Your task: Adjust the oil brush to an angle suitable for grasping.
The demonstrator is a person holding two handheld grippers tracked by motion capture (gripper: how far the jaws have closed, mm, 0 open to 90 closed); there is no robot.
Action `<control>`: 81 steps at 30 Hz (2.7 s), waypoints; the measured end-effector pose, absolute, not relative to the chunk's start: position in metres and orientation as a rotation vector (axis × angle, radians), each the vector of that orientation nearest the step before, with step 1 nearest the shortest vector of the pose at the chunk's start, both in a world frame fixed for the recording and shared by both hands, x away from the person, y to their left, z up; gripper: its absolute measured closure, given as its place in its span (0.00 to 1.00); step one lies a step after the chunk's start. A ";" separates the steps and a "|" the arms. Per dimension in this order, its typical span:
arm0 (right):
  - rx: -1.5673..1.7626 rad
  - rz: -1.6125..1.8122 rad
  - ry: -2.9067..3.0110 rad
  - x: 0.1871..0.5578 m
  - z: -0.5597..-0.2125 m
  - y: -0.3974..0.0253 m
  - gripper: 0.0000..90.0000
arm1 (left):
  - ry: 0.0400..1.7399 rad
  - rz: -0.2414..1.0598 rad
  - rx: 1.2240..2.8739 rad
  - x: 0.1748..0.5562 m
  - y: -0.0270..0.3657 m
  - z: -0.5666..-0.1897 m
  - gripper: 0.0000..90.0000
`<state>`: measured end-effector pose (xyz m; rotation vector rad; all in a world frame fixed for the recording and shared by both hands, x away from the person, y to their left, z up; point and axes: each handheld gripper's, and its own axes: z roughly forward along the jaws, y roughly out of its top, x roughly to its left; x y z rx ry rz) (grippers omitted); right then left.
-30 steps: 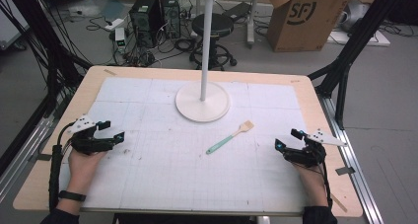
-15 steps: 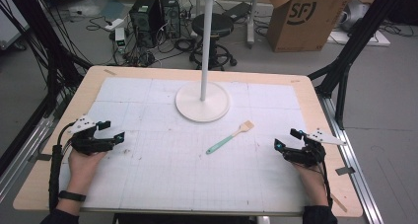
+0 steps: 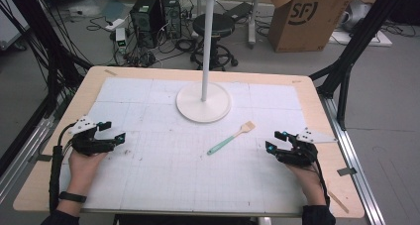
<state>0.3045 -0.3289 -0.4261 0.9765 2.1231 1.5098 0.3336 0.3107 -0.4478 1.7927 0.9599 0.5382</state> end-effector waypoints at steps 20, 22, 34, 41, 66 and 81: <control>0.730 1.453 2.435 0.331 -0.435 -0.250 0.98 | 0.960 0.542 1.795 0.334 0.310 -0.448 0.25; 0.708 1.438 2.469 0.334 -0.436 -0.242 0.99 | 0.959 0.543 1.797 0.334 0.310 -0.448 0.25; 0.599 1.344 2.622 0.344 -0.446 -0.199 0.99 | 0.957 0.543 1.798 0.334 0.310 -0.448 0.25; 0.568 1.282 2.662 0.350 -0.449 -0.178 0.99 | 0.955 0.544 1.800 0.334 0.310 -0.448 0.25; 0.763 1.186 2.528 0.394 -0.450 -0.151 0.99 | 0.950 0.551 1.805 0.333 0.309 -0.448 0.25; 0.803 1.216 2.503 0.399 -0.443 -0.157 0.95 | 0.945 0.554 1.808 0.333 0.308 -0.448 0.25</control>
